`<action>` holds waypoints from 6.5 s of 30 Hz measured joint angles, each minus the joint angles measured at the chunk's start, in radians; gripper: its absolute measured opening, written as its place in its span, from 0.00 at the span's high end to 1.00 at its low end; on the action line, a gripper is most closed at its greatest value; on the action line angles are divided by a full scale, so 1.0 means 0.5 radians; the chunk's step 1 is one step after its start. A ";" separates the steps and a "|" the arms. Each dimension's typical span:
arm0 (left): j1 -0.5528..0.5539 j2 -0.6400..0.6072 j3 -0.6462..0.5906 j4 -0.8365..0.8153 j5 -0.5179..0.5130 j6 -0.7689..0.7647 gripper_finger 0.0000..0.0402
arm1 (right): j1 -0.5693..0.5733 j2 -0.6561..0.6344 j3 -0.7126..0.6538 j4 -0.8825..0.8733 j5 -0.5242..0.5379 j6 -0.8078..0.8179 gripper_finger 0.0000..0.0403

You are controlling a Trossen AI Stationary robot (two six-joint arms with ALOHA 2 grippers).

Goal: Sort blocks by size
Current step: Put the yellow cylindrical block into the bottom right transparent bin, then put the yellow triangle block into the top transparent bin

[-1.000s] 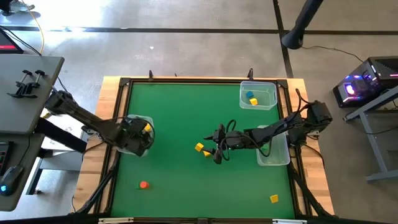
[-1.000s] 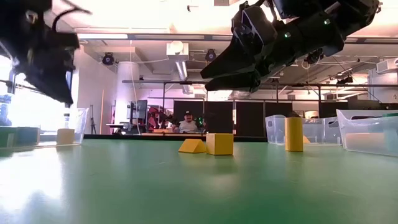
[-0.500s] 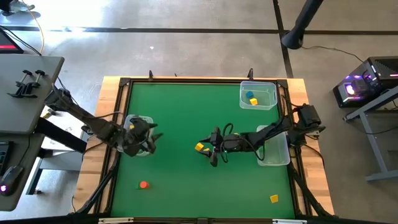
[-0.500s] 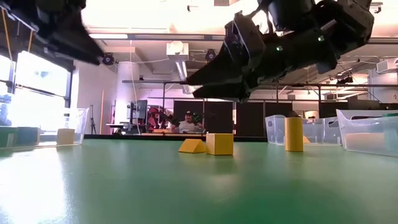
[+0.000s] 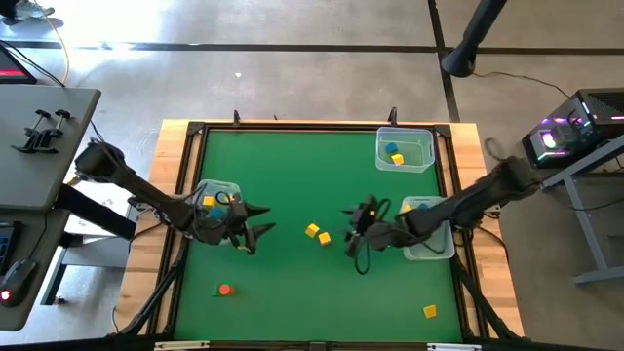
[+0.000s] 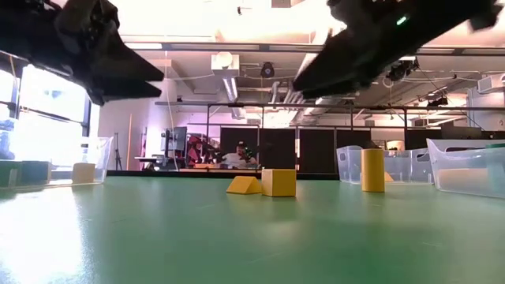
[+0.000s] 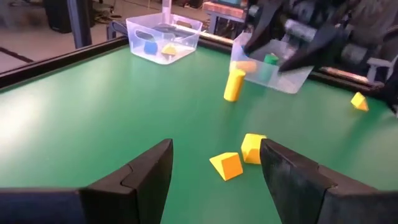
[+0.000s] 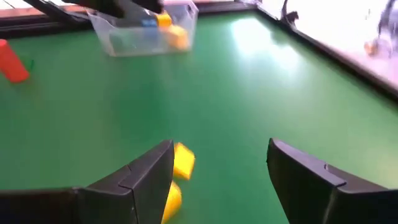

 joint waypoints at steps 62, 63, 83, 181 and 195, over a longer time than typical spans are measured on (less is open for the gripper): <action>0.179 0.615 0.009 0.716 0.332 0.110 0.43 | 0.022 -0.227 0.001 -1.477 -0.070 1.259 0.96; 0.179 0.615 0.009 0.716 0.332 0.110 0.43 | 0.004 -0.227 0.001 -1.476 -0.066 1.252 0.95; 0.179 0.615 0.009 0.714 0.332 0.122 0.43 | -0.376 -0.225 -0.150 -1.100 -0.388 0.984 0.32; 0.228 0.614 0.011 0.761 0.348 0.139 0.43 | 1.168 -0.412 0.474 -3.008 0.150 2.901 0.54; 0.228 0.614 0.010 0.762 0.348 0.188 0.43 | 1.170 -0.331 0.604 -1.850 -0.726 2.194 0.54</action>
